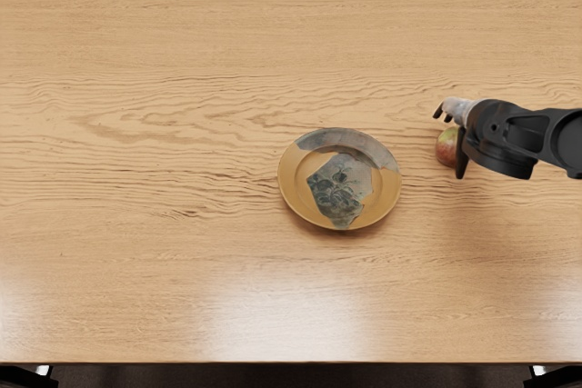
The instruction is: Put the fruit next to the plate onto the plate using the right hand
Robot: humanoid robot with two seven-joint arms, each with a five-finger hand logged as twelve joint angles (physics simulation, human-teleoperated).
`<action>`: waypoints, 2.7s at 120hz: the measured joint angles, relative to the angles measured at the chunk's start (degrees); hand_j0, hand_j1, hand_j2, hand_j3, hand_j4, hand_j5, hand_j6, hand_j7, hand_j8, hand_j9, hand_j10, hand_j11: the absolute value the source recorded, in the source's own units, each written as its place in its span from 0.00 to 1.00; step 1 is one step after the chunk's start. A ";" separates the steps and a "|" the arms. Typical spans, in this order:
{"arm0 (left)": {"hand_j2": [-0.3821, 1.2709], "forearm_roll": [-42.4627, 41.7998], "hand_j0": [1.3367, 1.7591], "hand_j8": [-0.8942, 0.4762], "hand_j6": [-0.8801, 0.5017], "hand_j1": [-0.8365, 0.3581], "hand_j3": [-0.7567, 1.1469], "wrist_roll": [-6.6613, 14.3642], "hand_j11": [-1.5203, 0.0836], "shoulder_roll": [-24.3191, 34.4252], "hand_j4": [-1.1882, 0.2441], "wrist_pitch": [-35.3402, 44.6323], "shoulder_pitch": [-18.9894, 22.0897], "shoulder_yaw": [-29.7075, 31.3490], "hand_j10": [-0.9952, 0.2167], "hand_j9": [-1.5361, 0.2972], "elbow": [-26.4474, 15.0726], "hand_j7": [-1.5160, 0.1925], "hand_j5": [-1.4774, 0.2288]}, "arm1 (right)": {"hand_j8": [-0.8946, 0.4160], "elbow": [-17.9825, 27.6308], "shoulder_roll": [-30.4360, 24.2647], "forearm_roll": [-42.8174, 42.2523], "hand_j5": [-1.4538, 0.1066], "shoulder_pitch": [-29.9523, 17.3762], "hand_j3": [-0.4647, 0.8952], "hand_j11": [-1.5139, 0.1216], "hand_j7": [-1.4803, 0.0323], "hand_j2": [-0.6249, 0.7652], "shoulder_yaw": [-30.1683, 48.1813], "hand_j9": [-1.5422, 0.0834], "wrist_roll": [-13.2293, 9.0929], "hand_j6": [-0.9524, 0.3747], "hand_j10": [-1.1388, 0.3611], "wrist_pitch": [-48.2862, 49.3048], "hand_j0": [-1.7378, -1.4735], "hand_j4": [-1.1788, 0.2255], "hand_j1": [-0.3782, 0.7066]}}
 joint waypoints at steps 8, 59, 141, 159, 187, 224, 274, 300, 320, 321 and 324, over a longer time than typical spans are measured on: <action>0.23 0.00 0.76 0.65 0.63 0.98 0.40 0.00 0.94 0.00 0.82 0.00 0.00 -0.01 0.81 0.83 0.00 0.88 0.86 | 0.52 -0.07 0.00 -0.04 0.76 -0.02 0.34 0.76 0.80 0.42 -0.02 0.78 0.00 0.56 0.62 -0.34 0.30 0.69 0.26; 0.23 0.00 0.76 0.65 0.63 0.98 0.40 0.00 0.94 0.00 0.82 0.00 0.00 -0.03 0.81 0.83 0.00 0.88 0.86 | 0.48 -0.42 0.08 -0.09 0.71 -1.26 0.34 0.72 0.75 0.41 -0.38 0.74 0.00 0.52 0.58 -2.31 0.30 0.65 0.31; 0.23 0.00 0.76 0.65 0.63 0.98 0.40 0.01 0.94 0.00 0.82 0.00 0.00 0.00 0.81 0.83 0.00 0.88 0.86 | 0.41 -0.21 0.17 -0.04 0.63 -1.65 0.34 0.64 0.67 0.40 -0.31 0.66 0.00 0.44 0.52 -2.44 0.30 0.58 0.42; 0.23 0.00 0.76 0.65 0.63 0.98 0.40 0.00 0.94 0.00 0.82 0.00 0.00 0.01 0.81 0.83 0.01 0.88 0.86 | 0.40 -0.20 0.21 -0.13 0.62 -1.87 0.34 0.63 0.66 0.40 -0.31 0.65 0.00 0.43 0.51 -2.52 0.30 0.57 0.44; 0.23 0.00 0.76 0.65 0.63 0.98 0.40 0.00 0.94 0.00 0.82 0.00 0.00 0.01 0.81 0.83 0.00 0.88 0.86 | 0.37 -0.18 0.22 -0.18 0.59 -2.12 0.34 0.59 0.62 0.39 -0.32 0.62 0.00 0.40 0.48 -2.57 0.30 0.53 0.48; 0.23 0.00 0.76 0.65 0.63 0.98 0.40 0.00 0.94 0.00 0.82 0.00 0.00 0.00 0.81 0.83 0.00 0.88 0.86 | 0.37 -0.06 0.17 -0.16 0.57 -2.13 0.34 0.57 0.59 0.42 -0.31 0.59 0.01 0.40 0.46 -2.58 0.31 0.51 0.50; 0.23 0.00 0.76 0.65 0.63 0.98 0.40 0.00 0.94 0.00 0.82 0.00 0.00 -0.01 0.81 0.83 0.00 0.88 0.86 | 0.39 0.10 0.08 -0.11 0.52 -2.11 0.34 0.53 0.56 0.45 -0.29 0.55 0.02 0.43 0.43 -2.49 0.31 0.49 0.52; 0.23 0.00 0.76 0.65 0.63 0.98 0.40 0.00 0.94 0.00 0.82 0.00 0.00 -0.04 0.81 0.83 0.00 0.88 0.86 | 0.38 1.87 -1.16 -0.02 0.51 -1.57 0.34 0.52 0.54 0.49 -0.03 0.54 0.02 0.41 0.43 -2.52 0.31 0.48 0.52; 0.23 0.00 0.76 0.65 0.63 0.98 0.40 0.01 0.94 0.00 0.82 0.00 0.00 -0.03 0.81 0.83 0.00 0.88 0.86 | 0.39 6.98 -4.50 0.50 0.50 0.85 0.34 0.51 0.54 0.49 0.37 0.53 0.02 0.42 0.42 -2.45 0.31 0.48 0.53; 0.23 0.00 0.76 0.65 0.63 0.98 0.40 0.01 0.94 0.00 0.82 0.00 0.00 -0.02 0.81 0.83 0.00 0.88 0.86 | 0.39 7.20 -4.61 0.54 0.50 1.00 0.34 0.51 0.54 0.49 0.38 0.53 0.02 0.42 0.42 -2.45 0.31 0.48 0.53; 0.23 0.00 0.76 0.65 0.63 0.98 0.40 0.01 0.94 0.00 0.82 0.00 0.00 -0.02 0.81 0.83 0.00 0.88 0.86 | 0.39 7.83 -4.92 0.68 0.50 1.44 0.34 0.51 0.54 0.50 0.40 0.53 0.02 0.42 0.42 -2.44 0.31 0.48 0.53</action>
